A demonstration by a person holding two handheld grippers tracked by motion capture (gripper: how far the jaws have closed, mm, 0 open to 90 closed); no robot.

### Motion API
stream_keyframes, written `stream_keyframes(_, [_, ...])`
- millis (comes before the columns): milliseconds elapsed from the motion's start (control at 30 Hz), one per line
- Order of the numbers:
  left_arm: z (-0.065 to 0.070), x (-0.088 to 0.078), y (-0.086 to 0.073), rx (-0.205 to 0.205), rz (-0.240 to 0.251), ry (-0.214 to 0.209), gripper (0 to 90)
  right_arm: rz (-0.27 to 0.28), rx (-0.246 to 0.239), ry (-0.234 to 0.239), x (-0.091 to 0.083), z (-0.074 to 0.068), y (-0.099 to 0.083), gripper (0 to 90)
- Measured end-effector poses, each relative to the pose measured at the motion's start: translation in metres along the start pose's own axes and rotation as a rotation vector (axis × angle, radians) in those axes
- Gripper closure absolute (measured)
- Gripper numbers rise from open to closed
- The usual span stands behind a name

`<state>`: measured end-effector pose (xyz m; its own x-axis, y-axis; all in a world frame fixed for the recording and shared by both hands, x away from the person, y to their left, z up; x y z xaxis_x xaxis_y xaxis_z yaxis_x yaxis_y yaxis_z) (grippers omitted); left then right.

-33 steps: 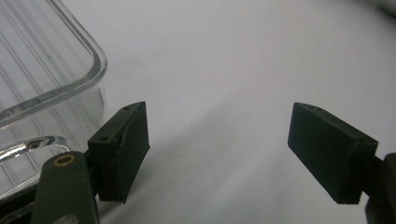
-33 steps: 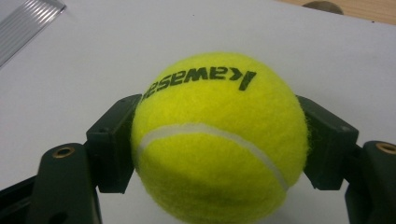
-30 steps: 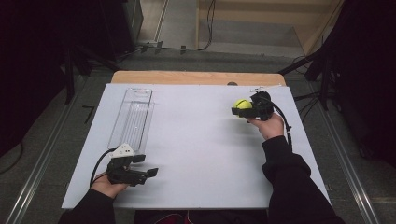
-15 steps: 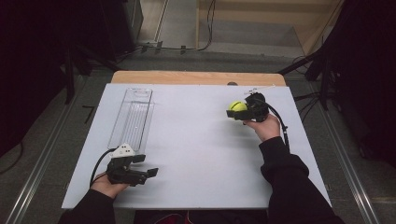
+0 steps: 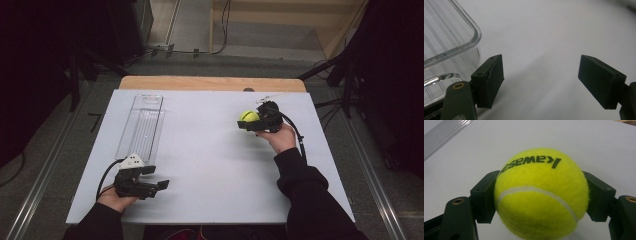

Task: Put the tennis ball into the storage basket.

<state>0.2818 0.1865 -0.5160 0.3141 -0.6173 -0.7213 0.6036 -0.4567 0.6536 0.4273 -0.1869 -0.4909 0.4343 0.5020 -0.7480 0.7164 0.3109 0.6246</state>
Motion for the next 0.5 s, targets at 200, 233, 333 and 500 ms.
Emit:
stream_keyframes(200, [-0.001,0.0,0.0,-0.003,0.001,0.007,21.0,-0.002,-0.011,0.018,0.002,-0.006,0.0,23.0])
stream_keyframes(233, [-0.001,0.0,0.0,0.0,0.001,0.007,21.0,-0.003,-0.012,0.02,0.003,-0.006,0.0,23.0])
stream_keyframes(333, [0.0,0.0,0.0,-0.002,0.001,0.005,21.0,-0.007,-0.011,0.026,0.004,-0.008,-0.001,23.0])
stream_keyframes(500, [-0.001,-0.001,0.0,-0.006,0.006,0.006,21.0,-0.013,-0.027,0.031,0.007,-0.014,-0.001,23.0])
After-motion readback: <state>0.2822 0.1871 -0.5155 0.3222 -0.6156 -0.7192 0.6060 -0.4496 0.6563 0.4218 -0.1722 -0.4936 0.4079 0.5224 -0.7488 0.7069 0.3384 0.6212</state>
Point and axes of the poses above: each handheld gripper's, and its own axes: x roughly forward along the jaws, y roughly out of its top, z roughly to its right, the point moved 5 cm from there along x, roughly forward along the jaws, and after that the axes turned 4 degrees about -z, right-handed, at the moved point
